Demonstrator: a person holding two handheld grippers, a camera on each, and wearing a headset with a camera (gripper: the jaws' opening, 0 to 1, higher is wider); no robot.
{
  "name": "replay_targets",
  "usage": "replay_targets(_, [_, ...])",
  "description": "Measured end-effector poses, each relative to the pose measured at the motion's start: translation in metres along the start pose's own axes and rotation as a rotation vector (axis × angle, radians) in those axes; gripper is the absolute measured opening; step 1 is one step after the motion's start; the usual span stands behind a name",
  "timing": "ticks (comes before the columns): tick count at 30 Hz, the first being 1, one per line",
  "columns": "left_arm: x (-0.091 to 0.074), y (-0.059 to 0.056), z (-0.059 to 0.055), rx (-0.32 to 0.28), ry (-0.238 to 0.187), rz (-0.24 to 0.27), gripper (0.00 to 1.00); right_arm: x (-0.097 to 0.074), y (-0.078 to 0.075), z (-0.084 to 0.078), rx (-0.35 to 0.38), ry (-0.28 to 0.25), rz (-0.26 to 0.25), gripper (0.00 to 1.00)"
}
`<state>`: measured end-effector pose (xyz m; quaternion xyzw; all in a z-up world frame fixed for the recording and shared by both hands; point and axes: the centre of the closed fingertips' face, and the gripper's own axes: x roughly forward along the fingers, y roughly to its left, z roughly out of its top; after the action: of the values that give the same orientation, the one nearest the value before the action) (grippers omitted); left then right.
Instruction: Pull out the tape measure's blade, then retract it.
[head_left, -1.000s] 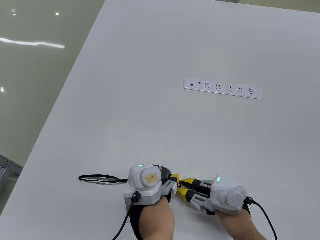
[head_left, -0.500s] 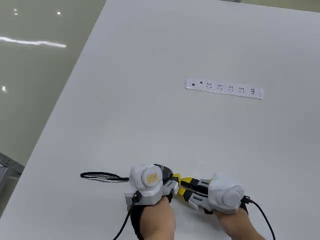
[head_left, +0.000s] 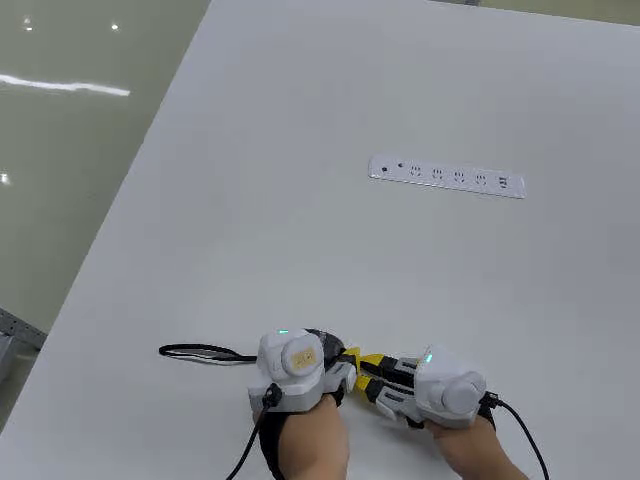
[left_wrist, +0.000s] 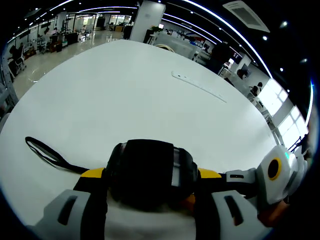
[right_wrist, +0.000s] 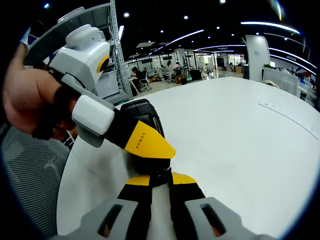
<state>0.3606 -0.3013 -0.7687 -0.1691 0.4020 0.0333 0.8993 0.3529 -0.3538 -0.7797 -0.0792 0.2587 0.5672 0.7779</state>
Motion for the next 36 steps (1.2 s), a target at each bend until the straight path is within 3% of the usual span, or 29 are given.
replay_targets(23, [0.0005,-0.0019,-0.0001,0.040,0.016,-0.024,0.71,-0.0003,0.0004,0.0004,-0.035,0.018,-0.006,0.14])
replay_targets(36, [0.0011,-0.0043,0.0001,0.050,0.015,-0.038,0.77,-0.0004,0.0032,-0.0012,-0.048,0.021,0.011,0.19])
